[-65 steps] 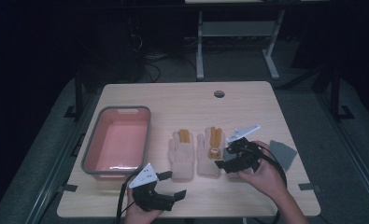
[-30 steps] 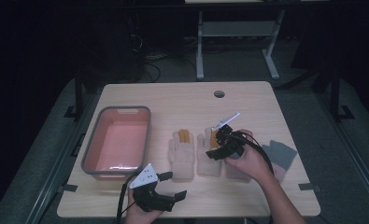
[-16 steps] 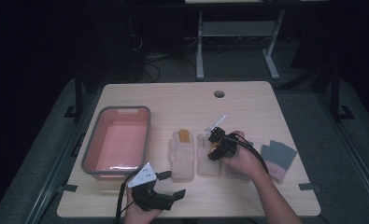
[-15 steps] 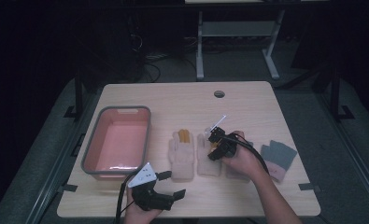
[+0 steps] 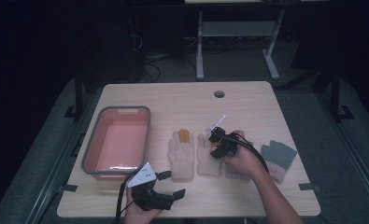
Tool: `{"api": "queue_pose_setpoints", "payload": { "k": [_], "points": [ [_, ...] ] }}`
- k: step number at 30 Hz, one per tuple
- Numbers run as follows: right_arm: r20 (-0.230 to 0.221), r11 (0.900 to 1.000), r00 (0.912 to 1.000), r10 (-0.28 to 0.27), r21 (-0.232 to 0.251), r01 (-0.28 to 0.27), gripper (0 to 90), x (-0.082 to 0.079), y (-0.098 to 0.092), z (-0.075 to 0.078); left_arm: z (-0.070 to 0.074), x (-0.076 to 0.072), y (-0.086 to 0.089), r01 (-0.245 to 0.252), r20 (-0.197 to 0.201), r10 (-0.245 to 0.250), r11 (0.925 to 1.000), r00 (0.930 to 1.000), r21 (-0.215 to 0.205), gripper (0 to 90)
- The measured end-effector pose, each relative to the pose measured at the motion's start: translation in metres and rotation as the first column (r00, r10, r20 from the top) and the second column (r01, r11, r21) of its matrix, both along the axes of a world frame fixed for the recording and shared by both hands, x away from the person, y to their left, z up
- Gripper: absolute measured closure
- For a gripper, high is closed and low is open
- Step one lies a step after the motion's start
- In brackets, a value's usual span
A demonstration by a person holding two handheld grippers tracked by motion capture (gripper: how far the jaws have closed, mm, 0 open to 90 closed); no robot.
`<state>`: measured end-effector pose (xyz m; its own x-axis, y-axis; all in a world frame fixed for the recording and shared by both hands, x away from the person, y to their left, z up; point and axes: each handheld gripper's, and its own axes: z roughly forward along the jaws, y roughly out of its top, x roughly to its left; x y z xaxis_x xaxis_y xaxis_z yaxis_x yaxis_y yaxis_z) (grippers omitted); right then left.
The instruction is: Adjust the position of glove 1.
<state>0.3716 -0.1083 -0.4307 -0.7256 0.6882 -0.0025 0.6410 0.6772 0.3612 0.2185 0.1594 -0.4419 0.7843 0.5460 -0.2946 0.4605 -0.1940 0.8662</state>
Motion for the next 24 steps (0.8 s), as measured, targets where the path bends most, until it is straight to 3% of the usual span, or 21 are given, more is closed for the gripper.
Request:
{"api": "queue_pose_setpoints", "payload": {
  "k": [4,12,24],
  "points": [
    [0.005,1.000,1.0000,0.004,0.009,-0.004,62.7,-0.002,-0.001,0.004,0.001,0.000,0.000,-0.002,0.002,0.002,1.0000,1.0000,0.001,13.8],
    [0.046,0.999,0.9978,0.046,-0.003,-0.046,62.9,-0.009,0.002,0.026,0.001,0.000,0.001,-0.005,0.003,0.005,1.0000,1.0000,0.001,13.9],
    [0.070,0.998,0.9958,0.060,0.013,-0.061,63.1,-0.014,-0.002,0.050,0.003,0.000,0.003,-0.017,0.003,0.017,0.9999,0.9999,0.002,13.9]
  ]
}}
